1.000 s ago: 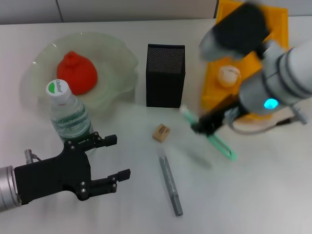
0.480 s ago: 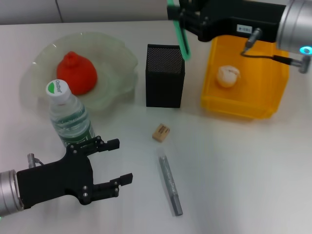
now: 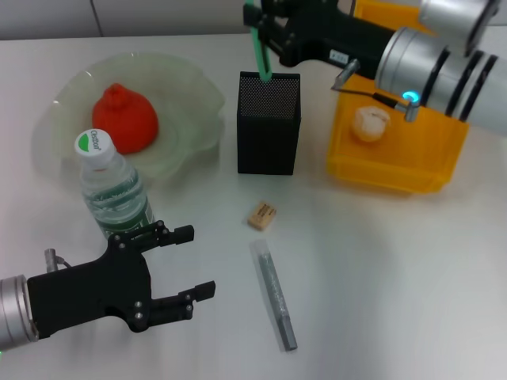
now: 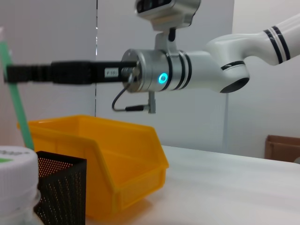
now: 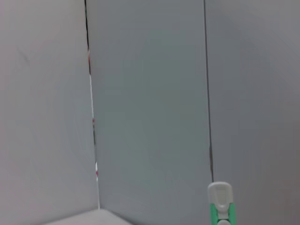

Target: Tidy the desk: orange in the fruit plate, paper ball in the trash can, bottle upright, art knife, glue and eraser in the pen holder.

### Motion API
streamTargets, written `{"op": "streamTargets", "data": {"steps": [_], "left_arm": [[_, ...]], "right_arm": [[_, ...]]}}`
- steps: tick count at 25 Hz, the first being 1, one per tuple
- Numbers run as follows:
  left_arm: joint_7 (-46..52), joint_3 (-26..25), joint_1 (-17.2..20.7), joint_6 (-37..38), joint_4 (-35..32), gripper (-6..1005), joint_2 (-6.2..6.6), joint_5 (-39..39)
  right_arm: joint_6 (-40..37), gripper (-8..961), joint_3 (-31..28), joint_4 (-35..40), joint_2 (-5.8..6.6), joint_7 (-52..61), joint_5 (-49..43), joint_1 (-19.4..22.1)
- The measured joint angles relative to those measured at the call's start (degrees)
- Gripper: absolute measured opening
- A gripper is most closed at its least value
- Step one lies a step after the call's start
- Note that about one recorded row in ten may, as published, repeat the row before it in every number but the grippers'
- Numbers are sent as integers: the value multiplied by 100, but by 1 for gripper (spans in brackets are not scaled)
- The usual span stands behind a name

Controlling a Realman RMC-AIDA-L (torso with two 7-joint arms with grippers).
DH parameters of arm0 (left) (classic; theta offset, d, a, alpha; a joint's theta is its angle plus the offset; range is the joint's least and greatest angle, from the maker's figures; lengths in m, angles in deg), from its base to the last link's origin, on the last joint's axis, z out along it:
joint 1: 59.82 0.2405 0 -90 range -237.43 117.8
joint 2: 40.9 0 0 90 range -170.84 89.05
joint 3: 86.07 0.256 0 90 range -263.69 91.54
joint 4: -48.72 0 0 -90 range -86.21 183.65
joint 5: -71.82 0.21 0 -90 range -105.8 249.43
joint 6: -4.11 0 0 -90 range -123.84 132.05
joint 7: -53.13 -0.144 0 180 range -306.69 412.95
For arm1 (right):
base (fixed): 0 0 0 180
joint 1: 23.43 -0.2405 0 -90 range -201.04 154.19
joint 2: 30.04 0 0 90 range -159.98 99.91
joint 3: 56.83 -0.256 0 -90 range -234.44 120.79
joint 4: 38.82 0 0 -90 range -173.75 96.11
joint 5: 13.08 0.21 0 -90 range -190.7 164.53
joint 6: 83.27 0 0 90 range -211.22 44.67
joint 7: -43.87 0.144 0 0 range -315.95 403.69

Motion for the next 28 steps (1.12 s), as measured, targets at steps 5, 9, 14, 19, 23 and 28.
{"op": "streamTargets", "data": {"steps": [5,9,14,19,23,28], "left_arm": [[-3,-14,1,0,0,783,0,0],[-8,-21,1,0,0,783,0,0],[-9,-25,2,0,0,783,0,-1],[-9,-26,2,0,0,783,0,-2],[-9,-25,1,0,0,783,-1,-2],[-9,-10,-31,-13,0,783,0,-2]], "right_arm": [[22,172,-3,-392,-22,-67,16,-189],[-9,184,-5,-375,-26,-68,22,-122],[-247,242,66,124,5,304,-23,303],[-214,386,117,1527,27,1469,-685,1041],[-229,468,104,3463,35,3977,-2649,1558],[-895,571,604,5179,11,8150,-6761,1304]]}}
